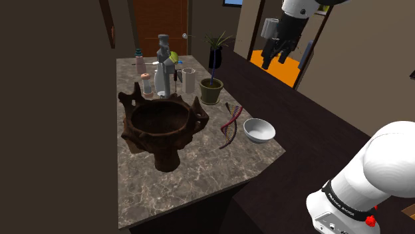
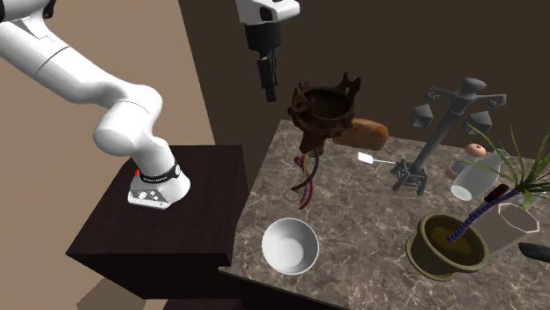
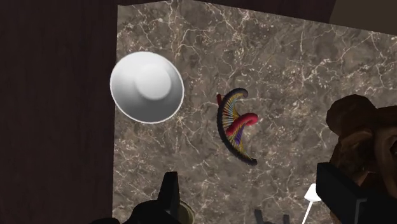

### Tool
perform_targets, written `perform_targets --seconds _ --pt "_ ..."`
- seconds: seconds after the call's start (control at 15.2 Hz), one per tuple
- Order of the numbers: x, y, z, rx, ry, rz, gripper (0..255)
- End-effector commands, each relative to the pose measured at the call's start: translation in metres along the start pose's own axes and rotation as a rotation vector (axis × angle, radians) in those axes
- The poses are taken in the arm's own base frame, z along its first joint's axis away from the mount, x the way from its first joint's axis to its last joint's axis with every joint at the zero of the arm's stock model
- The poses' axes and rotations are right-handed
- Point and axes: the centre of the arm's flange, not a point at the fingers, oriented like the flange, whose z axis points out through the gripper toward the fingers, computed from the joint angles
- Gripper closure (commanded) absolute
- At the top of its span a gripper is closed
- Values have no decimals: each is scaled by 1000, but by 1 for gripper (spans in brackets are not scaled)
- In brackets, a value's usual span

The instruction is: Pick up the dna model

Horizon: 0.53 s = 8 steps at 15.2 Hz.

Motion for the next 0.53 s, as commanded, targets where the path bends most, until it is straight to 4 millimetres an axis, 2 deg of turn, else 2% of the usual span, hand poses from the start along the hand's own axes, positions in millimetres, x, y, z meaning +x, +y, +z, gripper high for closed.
perform_targets --seconds 0.0,0.46 --pt "18 -4 25 1 -26 -16 0" --pt "66 -17 111 3 -119 -72 0"
